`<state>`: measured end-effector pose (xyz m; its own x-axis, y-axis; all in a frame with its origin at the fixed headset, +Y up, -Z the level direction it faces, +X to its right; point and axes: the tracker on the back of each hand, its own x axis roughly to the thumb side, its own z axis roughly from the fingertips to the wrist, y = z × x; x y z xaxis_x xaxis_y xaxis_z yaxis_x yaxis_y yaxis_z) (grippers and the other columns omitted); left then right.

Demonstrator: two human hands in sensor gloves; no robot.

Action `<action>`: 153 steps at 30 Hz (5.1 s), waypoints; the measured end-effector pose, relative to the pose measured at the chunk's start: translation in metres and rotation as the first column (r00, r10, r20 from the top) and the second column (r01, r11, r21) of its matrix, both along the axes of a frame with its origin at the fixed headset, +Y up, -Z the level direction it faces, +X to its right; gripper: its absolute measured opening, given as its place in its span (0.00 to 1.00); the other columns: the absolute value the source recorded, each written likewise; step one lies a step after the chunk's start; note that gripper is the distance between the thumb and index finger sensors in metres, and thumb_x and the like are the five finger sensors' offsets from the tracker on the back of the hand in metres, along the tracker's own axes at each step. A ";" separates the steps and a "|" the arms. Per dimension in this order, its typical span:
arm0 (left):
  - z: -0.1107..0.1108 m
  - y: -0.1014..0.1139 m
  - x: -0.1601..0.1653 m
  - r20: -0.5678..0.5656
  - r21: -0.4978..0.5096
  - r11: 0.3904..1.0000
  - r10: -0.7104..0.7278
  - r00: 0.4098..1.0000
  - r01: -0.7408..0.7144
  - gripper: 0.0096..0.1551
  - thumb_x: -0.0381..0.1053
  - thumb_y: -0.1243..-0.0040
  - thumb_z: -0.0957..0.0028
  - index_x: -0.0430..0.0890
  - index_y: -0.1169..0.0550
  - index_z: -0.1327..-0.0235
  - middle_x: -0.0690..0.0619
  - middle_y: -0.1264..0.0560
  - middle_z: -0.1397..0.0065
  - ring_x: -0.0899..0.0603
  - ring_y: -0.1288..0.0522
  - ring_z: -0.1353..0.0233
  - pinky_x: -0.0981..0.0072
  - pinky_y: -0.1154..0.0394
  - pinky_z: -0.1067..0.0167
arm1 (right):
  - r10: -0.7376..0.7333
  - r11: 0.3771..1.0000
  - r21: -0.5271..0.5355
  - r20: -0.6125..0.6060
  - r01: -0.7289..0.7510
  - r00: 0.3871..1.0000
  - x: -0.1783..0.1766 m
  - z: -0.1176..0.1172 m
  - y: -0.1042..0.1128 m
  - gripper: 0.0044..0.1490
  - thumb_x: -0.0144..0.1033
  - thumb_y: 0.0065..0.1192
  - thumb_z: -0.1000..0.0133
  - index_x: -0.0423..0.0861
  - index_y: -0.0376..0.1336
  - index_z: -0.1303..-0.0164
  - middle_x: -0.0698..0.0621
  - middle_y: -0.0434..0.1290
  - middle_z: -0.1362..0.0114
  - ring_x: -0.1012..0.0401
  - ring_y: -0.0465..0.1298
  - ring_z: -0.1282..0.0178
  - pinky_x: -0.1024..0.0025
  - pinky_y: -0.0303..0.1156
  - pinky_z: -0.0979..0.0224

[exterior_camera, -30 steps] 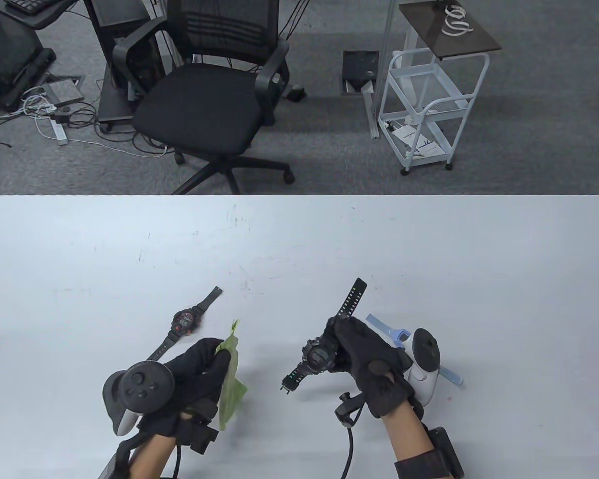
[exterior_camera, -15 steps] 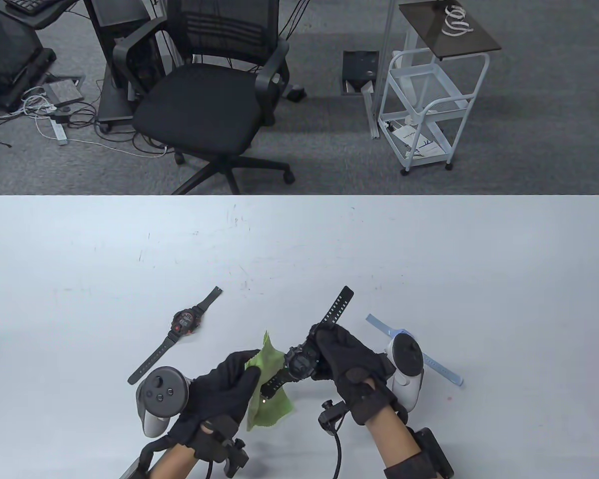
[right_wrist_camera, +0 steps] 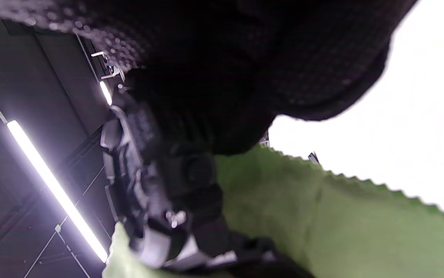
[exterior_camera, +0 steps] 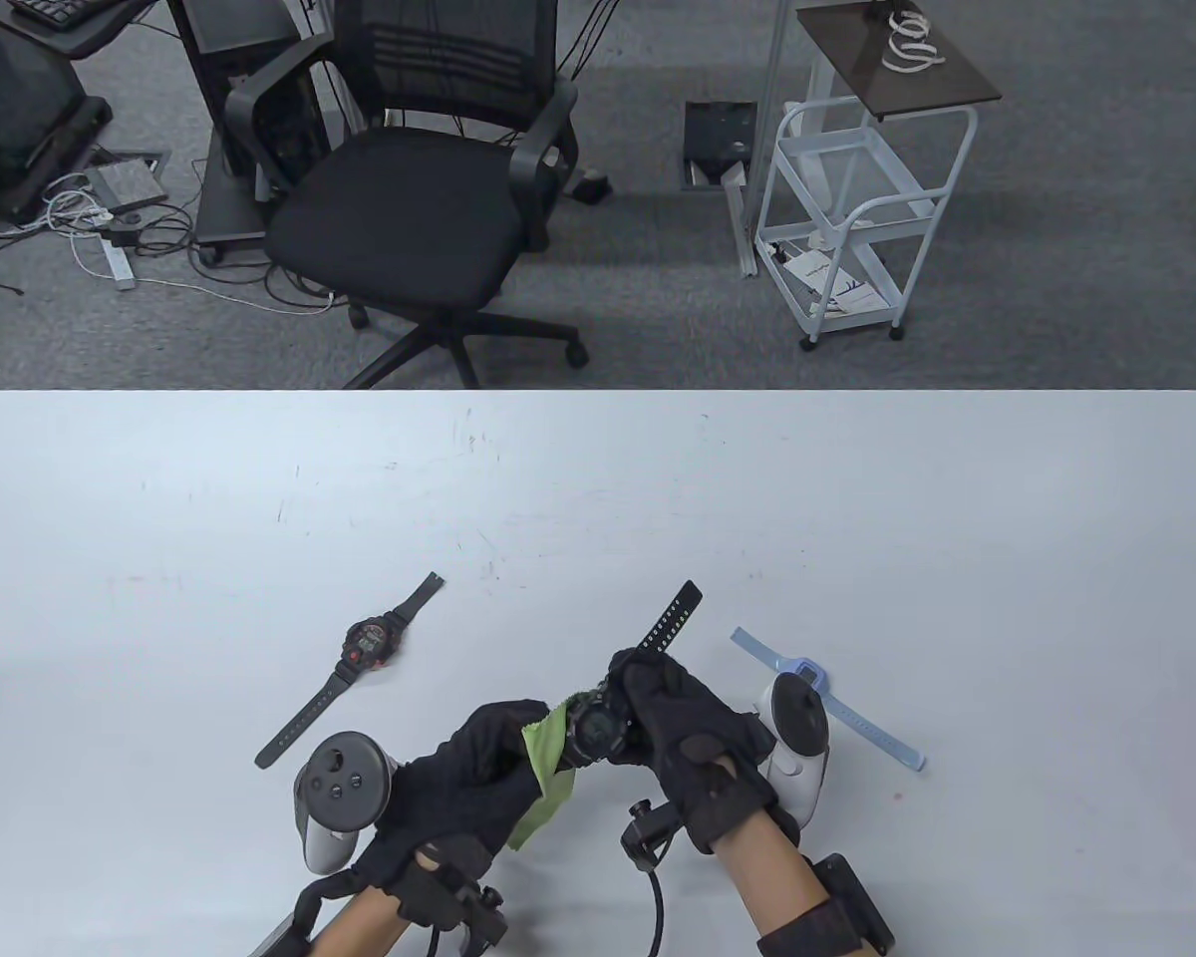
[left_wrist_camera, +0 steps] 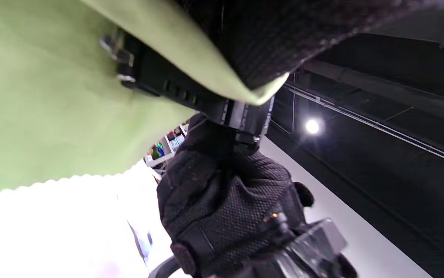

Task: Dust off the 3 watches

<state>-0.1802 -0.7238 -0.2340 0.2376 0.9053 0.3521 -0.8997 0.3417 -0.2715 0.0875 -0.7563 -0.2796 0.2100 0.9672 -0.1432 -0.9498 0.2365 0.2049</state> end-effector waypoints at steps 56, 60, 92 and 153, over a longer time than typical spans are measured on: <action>-0.009 -0.009 -0.004 0.051 -0.139 0.962 -0.228 0.972 0.233 0.25 0.55 0.35 0.48 0.39 0.16 0.48 0.47 0.12 0.58 0.46 0.12 0.65 0.43 0.16 0.56 | 0.011 0.996 0.093 0.011 -0.012 1.000 0.002 -0.002 0.006 0.29 0.48 0.66 0.44 0.45 0.70 0.37 0.51 0.83 0.44 0.61 0.88 0.54 0.60 0.85 0.53; -0.010 -0.009 -0.004 0.076 -0.150 0.960 -0.228 0.971 0.237 0.26 0.53 0.36 0.48 0.39 0.19 0.43 0.46 0.14 0.54 0.45 0.12 0.62 0.42 0.16 0.54 | 0.014 0.995 0.097 0.009 -0.015 1.000 0.002 -0.002 0.005 0.29 0.48 0.66 0.44 0.46 0.70 0.37 0.51 0.83 0.44 0.61 0.88 0.53 0.60 0.85 0.53; -0.007 -0.002 -0.008 -0.042 -0.096 0.929 -0.362 0.931 0.357 0.24 0.59 0.33 0.47 0.40 0.14 0.57 0.48 0.12 0.64 0.45 0.12 0.69 0.42 0.16 0.57 | 0.022 0.993 0.111 0.046 -0.027 0.999 0.005 -0.001 0.008 0.29 0.48 0.66 0.44 0.46 0.70 0.37 0.51 0.83 0.44 0.61 0.88 0.53 0.59 0.84 0.52; -0.010 -0.002 -0.010 0.008 -0.133 0.879 -0.461 0.887 0.458 0.26 0.60 0.32 0.51 0.39 0.12 0.58 0.46 0.11 0.64 0.45 0.10 0.69 0.43 0.14 0.57 | -0.026 0.992 0.122 0.084 0.015 0.996 0.009 0.001 0.014 0.28 0.48 0.66 0.45 0.46 0.71 0.37 0.52 0.84 0.44 0.61 0.88 0.53 0.59 0.84 0.51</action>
